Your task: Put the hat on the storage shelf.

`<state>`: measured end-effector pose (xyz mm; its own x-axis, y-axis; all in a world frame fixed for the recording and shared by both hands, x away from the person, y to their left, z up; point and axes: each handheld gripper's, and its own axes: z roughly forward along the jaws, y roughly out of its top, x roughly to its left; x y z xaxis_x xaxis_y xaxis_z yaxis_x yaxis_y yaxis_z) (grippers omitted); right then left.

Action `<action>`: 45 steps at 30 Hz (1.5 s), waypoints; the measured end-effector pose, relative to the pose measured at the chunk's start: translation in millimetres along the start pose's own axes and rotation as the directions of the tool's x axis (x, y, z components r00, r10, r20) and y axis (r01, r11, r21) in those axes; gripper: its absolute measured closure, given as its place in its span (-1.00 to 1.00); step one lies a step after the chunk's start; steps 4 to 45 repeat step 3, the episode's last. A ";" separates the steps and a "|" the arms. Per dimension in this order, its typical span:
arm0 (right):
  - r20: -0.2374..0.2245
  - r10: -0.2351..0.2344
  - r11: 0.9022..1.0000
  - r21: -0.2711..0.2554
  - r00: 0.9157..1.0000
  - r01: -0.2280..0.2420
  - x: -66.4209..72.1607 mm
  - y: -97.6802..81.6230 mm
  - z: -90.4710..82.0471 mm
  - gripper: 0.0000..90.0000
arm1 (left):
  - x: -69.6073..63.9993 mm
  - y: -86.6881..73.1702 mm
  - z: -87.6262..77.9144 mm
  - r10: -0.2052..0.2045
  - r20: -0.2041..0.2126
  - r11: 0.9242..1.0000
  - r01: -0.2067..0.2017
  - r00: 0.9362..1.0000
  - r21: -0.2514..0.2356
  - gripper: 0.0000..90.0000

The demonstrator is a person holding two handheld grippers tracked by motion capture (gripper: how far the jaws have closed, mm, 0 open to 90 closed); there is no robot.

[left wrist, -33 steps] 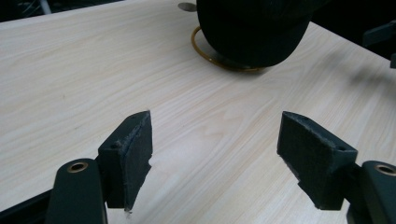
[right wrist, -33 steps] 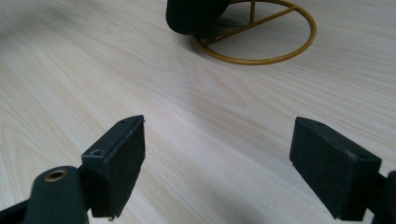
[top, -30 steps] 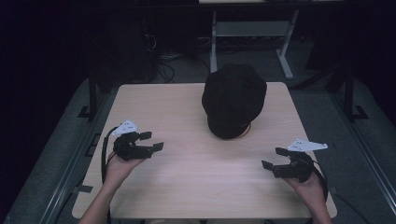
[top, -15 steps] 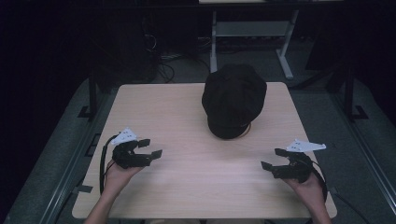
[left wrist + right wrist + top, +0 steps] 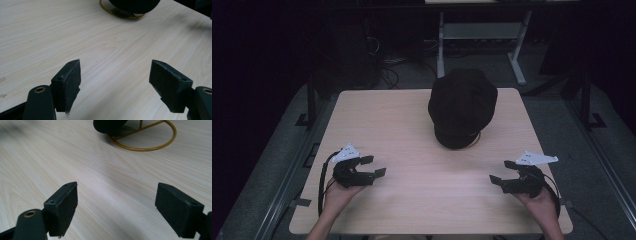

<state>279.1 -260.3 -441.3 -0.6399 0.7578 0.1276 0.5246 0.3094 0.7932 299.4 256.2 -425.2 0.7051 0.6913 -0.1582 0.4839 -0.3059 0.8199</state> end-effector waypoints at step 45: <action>-0.009 -0.013 1.000 0.000 1.000 0.013 2.5 1.5 1.9 -0.60 | -1.8 -1.8 2.1 0.006 -0.010 1.000 -0.006 1.000 0.013 -0.44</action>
